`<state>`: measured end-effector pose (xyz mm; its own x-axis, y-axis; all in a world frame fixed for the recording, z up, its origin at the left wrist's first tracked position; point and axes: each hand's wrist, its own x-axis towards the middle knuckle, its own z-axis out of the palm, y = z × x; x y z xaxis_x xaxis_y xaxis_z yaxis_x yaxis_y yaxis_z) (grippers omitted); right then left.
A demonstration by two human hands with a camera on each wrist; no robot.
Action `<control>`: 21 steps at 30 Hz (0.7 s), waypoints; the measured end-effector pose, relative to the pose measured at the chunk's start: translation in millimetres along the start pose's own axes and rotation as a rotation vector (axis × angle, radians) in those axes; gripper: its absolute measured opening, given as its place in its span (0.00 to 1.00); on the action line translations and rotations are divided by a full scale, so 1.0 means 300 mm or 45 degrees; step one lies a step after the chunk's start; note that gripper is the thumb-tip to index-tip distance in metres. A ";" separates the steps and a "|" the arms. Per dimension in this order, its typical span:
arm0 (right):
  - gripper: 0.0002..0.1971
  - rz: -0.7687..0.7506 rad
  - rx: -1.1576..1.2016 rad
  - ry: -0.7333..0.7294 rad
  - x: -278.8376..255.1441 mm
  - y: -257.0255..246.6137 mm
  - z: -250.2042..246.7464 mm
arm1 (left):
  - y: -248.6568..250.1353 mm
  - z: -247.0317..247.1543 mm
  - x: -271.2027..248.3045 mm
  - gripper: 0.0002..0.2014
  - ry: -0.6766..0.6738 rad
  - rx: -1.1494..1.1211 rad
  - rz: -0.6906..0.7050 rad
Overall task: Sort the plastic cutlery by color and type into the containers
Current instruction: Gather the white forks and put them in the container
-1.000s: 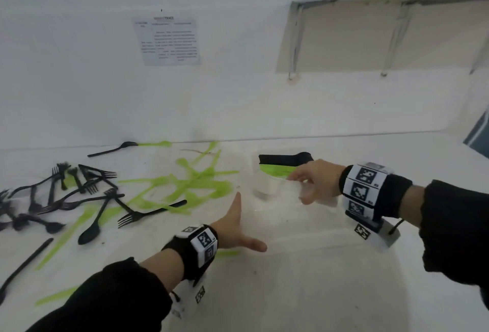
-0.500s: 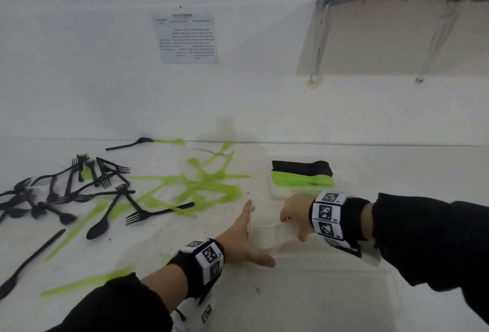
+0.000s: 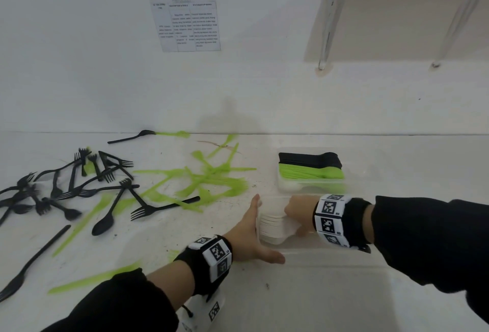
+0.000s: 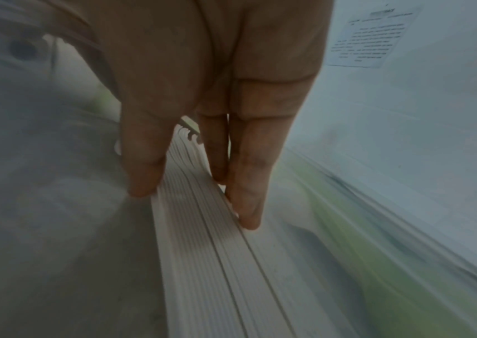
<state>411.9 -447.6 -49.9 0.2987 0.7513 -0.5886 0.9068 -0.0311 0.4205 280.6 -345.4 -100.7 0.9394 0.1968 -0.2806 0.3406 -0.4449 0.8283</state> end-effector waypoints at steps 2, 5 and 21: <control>0.23 0.042 0.113 0.010 -0.001 0.000 -0.004 | -0.001 0.000 0.001 0.69 -0.001 0.007 0.004; 0.22 0.075 0.185 0.051 -0.006 0.001 -0.012 | -0.006 0.000 0.002 0.70 -0.010 0.009 0.005; 0.21 0.118 0.277 0.067 0.005 0.011 -0.003 | -0.013 0.000 0.008 0.71 -0.016 -0.004 -0.009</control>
<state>415.2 -446.1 -48.9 0.3729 0.7716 -0.5153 0.9206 -0.2385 0.3091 281.5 -343.2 -104.5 0.9373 0.1891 -0.2927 0.3474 -0.4411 0.8275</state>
